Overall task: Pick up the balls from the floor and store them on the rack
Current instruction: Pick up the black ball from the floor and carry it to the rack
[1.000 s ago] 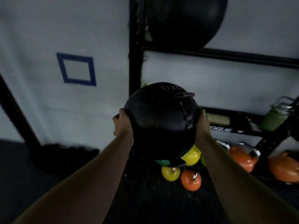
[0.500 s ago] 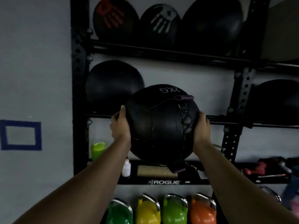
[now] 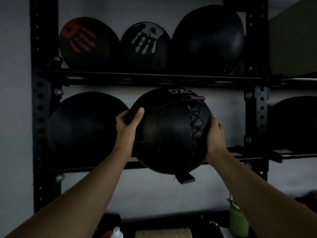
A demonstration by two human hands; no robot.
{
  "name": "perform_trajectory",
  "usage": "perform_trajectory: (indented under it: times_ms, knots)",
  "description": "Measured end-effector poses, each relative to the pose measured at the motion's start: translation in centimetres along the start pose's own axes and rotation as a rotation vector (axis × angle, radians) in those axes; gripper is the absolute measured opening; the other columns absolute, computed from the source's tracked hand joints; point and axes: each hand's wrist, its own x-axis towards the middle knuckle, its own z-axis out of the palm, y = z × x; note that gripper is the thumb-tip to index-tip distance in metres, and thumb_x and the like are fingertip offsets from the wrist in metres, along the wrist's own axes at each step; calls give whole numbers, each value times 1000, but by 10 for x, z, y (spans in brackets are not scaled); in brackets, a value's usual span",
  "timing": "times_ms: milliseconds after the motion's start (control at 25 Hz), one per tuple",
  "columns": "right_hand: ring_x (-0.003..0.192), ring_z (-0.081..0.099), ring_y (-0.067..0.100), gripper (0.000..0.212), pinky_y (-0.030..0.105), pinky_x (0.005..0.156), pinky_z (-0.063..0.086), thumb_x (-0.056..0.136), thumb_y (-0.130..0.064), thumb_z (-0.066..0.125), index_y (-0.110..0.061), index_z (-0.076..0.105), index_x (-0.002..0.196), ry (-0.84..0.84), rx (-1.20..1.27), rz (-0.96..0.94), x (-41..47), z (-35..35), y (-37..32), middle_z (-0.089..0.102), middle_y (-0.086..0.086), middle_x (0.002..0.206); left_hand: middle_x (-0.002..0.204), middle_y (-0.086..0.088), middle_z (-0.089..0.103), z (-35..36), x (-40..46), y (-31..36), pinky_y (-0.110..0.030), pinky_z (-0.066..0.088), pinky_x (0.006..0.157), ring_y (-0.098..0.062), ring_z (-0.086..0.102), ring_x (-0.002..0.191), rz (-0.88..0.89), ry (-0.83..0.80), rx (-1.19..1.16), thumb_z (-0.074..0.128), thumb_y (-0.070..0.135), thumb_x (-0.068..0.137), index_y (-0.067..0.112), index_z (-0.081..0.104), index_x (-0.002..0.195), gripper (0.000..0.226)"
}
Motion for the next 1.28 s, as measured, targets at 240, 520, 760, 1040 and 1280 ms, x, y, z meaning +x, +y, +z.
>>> perform_trajectory:
  times_ms: [240, 520, 760, 1040, 1280]
  knots:
    - [121, 62, 33, 81, 54, 107, 51, 69, -75, 58, -40, 47, 141, -88, -172, -109, 75, 35, 22, 57, 11, 141, 159, 5, 48, 18, 68, -45, -32, 50, 106, -18, 53, 141, 98, -60, 173, 79, 81, 59, 37, 41, 159, 115]
    - [132, 50, 28, 58, 44, 109, 43, 95, -67, 48, -45, 45, 149, -359, -471, -328, 166, 54, 52, 43, 6, 151, 143, 13, 59, 60, 140, -89, -25, 41, 113, -4, 53, 132, 261, 50, 381, 64, 49, 100, 30, 65, 142, 46]
    - [146, 33, 28, 64, 60, 121, 27, 92, -76, 39, -52, 36, 150, -333, -528, -412, 182, 65, 75, 37, 3, 156, 134, 18, 72, 61, 160, -115, -25, 46, 110, 0, 64, 128, 255, 180, 331, 66, 63, 85, 38, 76, 124, 48]
    - [146, 30, 31, 63, 58, 123, 23, 96, -70, 40, -45, 34, 153, -380, -548, -422, 178, 59, 71, 37, 6, 154, 131, 15, 71, 68, 147, -98, -15, 43, 96, -5, 64, 123, 205, 176, 501, 58, 54, 101, 60, 70, 107, 15]
    - [137, 43, 34, 65, 55, 114, 41, 95, -67, 46, -38, 37, 153, -522, -659, -343, 174, 43, 36, 44, 10, 147, 163, -10, 50, 78, 141, -61, -34, 35, 115, -32, 47, 149, 110, 48, 975, 35, 44, 113, 25, 47, 158, 50]
